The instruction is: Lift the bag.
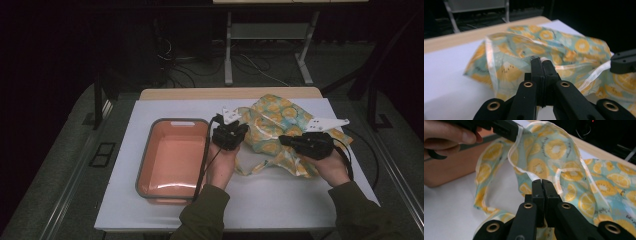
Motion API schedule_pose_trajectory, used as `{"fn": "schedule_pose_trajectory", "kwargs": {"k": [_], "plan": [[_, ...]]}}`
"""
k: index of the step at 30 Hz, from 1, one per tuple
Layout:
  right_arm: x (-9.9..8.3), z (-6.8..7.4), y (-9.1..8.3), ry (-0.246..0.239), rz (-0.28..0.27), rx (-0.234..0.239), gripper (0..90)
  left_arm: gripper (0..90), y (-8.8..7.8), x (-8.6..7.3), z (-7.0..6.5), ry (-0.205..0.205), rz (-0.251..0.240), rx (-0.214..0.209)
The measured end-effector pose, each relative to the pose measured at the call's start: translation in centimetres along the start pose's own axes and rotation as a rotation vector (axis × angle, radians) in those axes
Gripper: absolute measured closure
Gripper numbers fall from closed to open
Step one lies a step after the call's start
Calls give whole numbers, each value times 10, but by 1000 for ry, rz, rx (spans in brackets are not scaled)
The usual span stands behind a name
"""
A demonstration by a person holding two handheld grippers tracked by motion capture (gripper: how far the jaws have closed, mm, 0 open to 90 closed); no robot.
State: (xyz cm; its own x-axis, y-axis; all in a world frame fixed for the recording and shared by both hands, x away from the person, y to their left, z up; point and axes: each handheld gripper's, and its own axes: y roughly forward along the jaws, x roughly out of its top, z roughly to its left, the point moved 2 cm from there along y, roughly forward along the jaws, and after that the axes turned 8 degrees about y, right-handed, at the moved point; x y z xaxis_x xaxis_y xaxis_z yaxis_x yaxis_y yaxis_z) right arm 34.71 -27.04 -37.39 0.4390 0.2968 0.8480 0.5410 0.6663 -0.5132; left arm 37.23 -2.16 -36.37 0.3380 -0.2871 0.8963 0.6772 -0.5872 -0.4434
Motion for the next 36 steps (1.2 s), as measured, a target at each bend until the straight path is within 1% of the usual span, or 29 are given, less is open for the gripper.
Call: {"fn": "schedule_pose_trajectory", "kwargs": {"k": [4, 6, 7, 9, 10, 12, 14, 16, 18, 21, 23, 25, 26, 28, 30, 32, 36], "plan": [[9, 0, 0, 4, -31, -3, 891, 897, -13, 10, 15, -20, -38, 29], [13, 0, 0, 9, -48, 1, 891, 897, -20, 14, 19, -25, -61, 36], [15, 0, 0, 9, -54, 5, 891, 898, -23, 16, 20, -25, -72, 38], [20, 3, 1, 6, -67, 10, 891, 898, -30, 21, 20, -7, -93, 53], [22, 5, 1, 1, -74, 13, 890, 898, -33, 23, 19, -4, -109, 58], [26, 7, -1, -4, -91, 19, 891, 898, -41, 27, 20, -6, -148, 58], [31, 10, -5, -6, -113, 26, 891, 898, -47, 30, 19, -3, -171, 52], [34, 12, -7, -14, -123, 23, 890, 897, -45, 30, 18, 0, -151, 40], [35, 10, -8, -11, -126, 19, 890, 897, -37, 26, 19, -6, -106, 22], [33, 4, -2, -7, -101, -6, 891, 896, -25, 19, 22, -17, -70, -7], [29, -3, 3, 4, -83, -27, 890, 895, -17, 16, 24, -18, -49, 2], [26, -11, 9, 23, -67, -44, 891, 894, -10, 14, 28, -36, -24, -4], [24, -15, 12, 32, -56, -58, 890, 894, -6, 13, 30, -36, -8, 5], [20, -23, 17, 57, -44, -68, 890, 892, 2, 12, 34, -60, 21, -14], [16, -30, 23, 82, -32, -74, 891, 892, 9, 10, 35, -59, 52, -14], [11, -35, 30, 92, -8, -90, 890, 892, 16, 9, 36, -65, 83, -19], [1, -45, 43, 127, 30, -95, 891, 891, 26, 7, 35, -51, 124, -19]]}}
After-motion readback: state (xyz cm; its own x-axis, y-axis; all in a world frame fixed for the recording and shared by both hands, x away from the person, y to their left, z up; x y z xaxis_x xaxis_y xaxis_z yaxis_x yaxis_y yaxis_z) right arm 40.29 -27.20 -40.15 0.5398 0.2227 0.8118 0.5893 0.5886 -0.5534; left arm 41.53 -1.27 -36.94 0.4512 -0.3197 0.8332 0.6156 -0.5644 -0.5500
